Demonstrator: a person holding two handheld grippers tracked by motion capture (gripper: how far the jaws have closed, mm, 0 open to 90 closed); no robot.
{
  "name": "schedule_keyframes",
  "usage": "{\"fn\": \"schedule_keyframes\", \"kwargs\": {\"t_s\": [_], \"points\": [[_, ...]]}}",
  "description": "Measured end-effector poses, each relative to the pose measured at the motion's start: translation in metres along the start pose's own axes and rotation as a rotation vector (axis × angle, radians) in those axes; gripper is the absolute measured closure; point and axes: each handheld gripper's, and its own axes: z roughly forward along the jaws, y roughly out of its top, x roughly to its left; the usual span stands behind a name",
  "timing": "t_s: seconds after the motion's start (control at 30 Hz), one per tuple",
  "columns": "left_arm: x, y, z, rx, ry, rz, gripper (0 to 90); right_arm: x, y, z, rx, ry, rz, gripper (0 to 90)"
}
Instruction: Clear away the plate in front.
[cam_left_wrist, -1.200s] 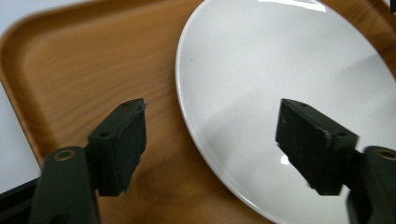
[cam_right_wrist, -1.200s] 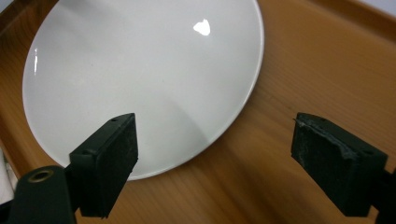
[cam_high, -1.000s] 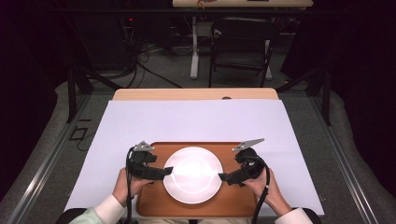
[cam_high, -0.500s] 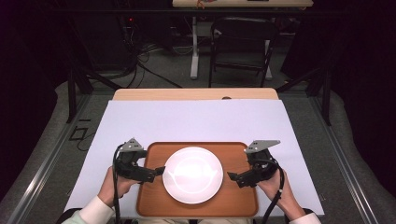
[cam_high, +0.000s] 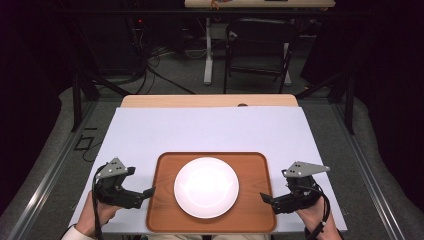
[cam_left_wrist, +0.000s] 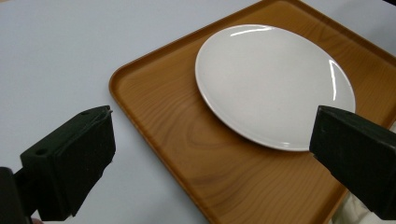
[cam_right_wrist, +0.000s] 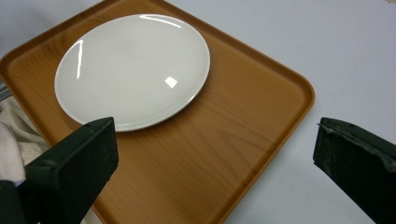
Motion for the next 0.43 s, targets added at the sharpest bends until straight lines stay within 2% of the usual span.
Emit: {"fn": "schedule_keyframes", "kwargs": {"t_s": [0.23,0.43], "points": [[0.007,-0.019,-0.001,-0.008,0.01,-0.043,0.6,-0.001,-0.022,-0.003,0.007,-0.018,0.022,0.0],[0.01,-0.022,0.002,-0.018,0.004,-0.062,2.1,-0.001,-0.027,-0.001,0.031,-0.026,0.015,0.0]]}}
